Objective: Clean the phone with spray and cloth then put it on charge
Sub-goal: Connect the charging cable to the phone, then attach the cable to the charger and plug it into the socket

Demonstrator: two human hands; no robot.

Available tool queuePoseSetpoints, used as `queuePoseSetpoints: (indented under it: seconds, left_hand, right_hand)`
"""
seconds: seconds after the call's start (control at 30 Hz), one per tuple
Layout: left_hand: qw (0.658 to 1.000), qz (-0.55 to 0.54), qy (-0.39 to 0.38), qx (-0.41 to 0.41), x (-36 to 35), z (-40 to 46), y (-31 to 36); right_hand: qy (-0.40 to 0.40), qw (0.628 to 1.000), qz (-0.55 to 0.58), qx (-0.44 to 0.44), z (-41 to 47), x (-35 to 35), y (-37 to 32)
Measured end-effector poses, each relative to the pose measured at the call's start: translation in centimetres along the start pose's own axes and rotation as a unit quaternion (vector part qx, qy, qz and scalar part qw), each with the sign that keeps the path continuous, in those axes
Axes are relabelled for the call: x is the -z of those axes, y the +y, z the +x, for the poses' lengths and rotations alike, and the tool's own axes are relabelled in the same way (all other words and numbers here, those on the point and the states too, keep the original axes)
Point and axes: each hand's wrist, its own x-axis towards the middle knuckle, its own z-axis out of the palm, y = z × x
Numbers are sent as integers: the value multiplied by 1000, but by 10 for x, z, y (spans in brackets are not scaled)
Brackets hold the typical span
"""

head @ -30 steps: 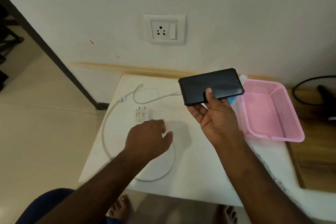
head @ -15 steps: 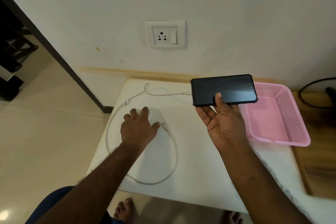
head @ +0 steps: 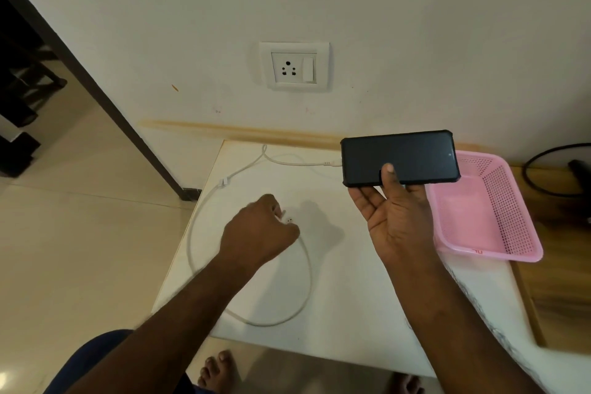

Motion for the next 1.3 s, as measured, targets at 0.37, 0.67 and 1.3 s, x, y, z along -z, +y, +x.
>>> queuePoseSetpoints:
  seconds: [0.37, 0.67, 1.3]
  left_hand:
    - [976, 213, 2, -47, -57, -27, 20]
    - [977, 212, -16, -30, -50, -36, 25]
    - [931, 77, 333, -128, 176, -82, -29]
  right_hand:
    - [-3, 999, -37, -7, 0, 5, 0]
    - [1, 999, -53, 0, 0, 5, -7]
    - [-22, 995, -92, 37, -10, -1, -68]
